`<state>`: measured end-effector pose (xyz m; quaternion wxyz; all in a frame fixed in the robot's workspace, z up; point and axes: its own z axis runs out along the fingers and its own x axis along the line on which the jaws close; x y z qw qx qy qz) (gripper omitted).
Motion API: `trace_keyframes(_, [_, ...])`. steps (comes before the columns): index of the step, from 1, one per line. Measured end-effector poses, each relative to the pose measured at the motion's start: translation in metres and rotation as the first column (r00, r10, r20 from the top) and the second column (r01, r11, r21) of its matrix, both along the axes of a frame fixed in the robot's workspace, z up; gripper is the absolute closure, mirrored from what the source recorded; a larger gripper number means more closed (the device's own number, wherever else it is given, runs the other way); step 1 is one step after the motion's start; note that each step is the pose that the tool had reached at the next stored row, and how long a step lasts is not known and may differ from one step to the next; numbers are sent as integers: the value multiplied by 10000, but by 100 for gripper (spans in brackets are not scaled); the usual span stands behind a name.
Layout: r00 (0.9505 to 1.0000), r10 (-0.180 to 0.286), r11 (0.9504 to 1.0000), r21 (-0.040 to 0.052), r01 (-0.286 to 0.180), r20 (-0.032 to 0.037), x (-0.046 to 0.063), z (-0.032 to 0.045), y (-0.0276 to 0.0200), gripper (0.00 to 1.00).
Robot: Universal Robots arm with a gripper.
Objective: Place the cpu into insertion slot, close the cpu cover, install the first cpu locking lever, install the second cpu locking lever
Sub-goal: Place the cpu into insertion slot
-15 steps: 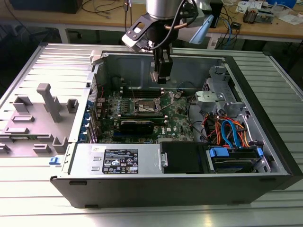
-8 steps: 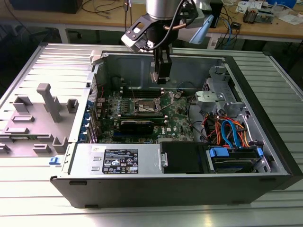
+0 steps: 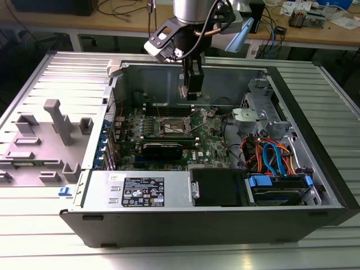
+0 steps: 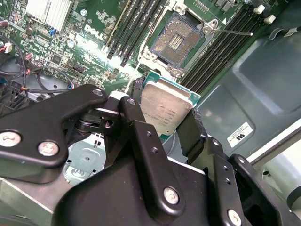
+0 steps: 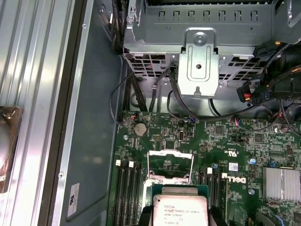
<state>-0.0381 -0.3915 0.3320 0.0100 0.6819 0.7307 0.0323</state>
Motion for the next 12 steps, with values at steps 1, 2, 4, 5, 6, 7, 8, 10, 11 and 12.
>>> trace_keyframes(1, [10000,-3,10000,0,3,0,0,0,0,45])
trace_keyframes(2, [10000,-6,10000,0,6,0,0,-1,0,45])
trace_keyframes(4, [10000,-14,10000,2,14,1,-2,-6,0,45])
trace_keyframes(5, [10000,-17,10000,3,17,2,-5,-10,0,45])
trace_keyframes(6, [10000,-13,10000,0,13,1,-9,-16,0,45])
trace_keyframes(7, [10000,-14,10000,-1,14,0,-23,-21,0,45])
trace_keyframes(8, [10000,-12,10000,1,12,1,-52,-24,0,45])
trace_keyframes(10, [10000,-14,10000,2,14,1,-101,-29,1,45])
trace_keyframes(11, [10000,-25,10000,0,25,0,-124,-30,2,45])
trace_keyframes(12, [10000,-55,10000,-1,55,-1,-137,-32,3,45])
